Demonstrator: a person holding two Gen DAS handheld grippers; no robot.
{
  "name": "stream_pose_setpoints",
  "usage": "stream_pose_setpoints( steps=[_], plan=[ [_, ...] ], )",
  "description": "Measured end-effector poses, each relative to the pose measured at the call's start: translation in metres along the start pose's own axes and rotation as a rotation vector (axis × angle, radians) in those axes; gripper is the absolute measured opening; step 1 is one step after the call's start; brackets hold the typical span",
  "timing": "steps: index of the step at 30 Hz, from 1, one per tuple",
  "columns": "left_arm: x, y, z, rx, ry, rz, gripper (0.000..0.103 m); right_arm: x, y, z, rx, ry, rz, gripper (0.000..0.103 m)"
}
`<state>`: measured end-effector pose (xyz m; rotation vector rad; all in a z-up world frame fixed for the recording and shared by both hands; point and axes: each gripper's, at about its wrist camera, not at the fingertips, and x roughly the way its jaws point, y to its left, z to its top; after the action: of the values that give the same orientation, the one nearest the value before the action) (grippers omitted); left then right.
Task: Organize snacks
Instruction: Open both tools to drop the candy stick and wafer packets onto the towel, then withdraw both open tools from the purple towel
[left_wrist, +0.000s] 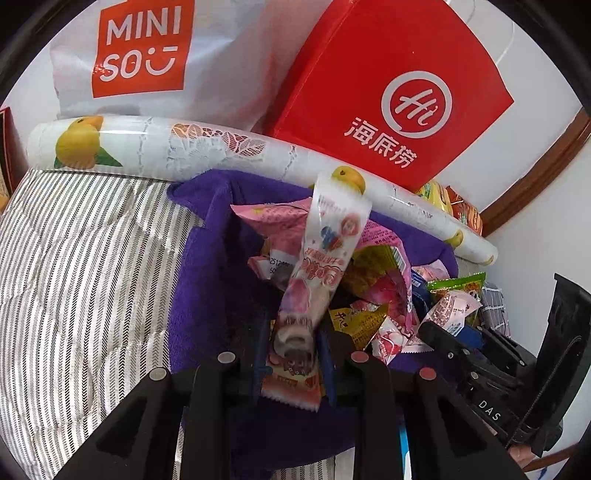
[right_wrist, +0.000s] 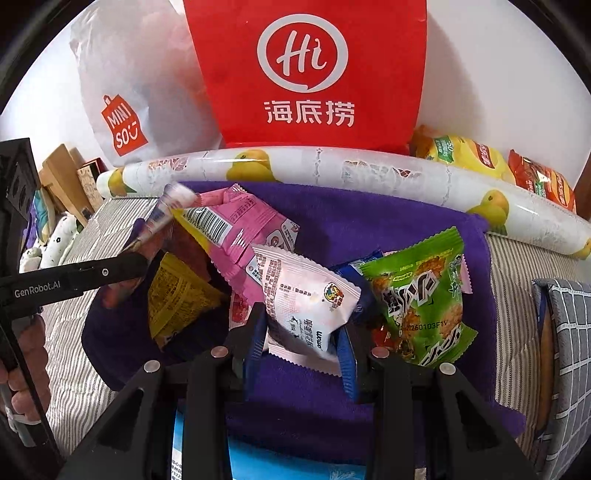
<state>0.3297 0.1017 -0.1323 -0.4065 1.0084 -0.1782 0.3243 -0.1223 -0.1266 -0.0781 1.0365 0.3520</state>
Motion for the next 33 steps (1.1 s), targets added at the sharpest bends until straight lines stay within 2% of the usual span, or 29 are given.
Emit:
stream_pose_setpoints(
  steps=[3, 8, 15, 19, 24, 29, 33],
  plan=[
    [0.003, -0.001, 0.0, 0.004, 0.014, -0.001, 0.024, -0.001, 0.002, 0.001, -0.014, -0.002, -0.006, 0.037],
    [0.004, -0.005, -0.001, 0.024, 0.022, 0.005, 0.024, -0.008, 0.004, 0.002, -0.029, -0.024, -0.022, 0.044],
    [-0.003, -0.007, -0.004, 0.048, 0.034, 0.016, 0.024, -0.02, 0.004, 0.002, -0.024, -0.039, -0.032, 0.045],
    [-0.015, -0.01, -0.009, 0.064, 0.025, 0.038, 0.042, -0.03, 0.005, 0.0, -0.008, -0.049, -0.037, 0.045],
    [-0.038, -0.02, -0.017, 0.096, -0.01, 0.054, 0.048, -0.053, 0.006, -0.006, 0.021, -0.072, -0.038, 0.046],
    [-0.061, -0.034, -0.029, 0.13, -0.032, 0.064, 0.056, -0.085, 0.007, -0.016, 0.064, -0.113, -0.054, 0.057],
    [-0.084, -0.052, -0.046, 0.17, -0.065, 0.069, 0.059, -0.115, 0.008, -0.029, 0.095, -0.134, -0.067, 0.059]
  ],
)
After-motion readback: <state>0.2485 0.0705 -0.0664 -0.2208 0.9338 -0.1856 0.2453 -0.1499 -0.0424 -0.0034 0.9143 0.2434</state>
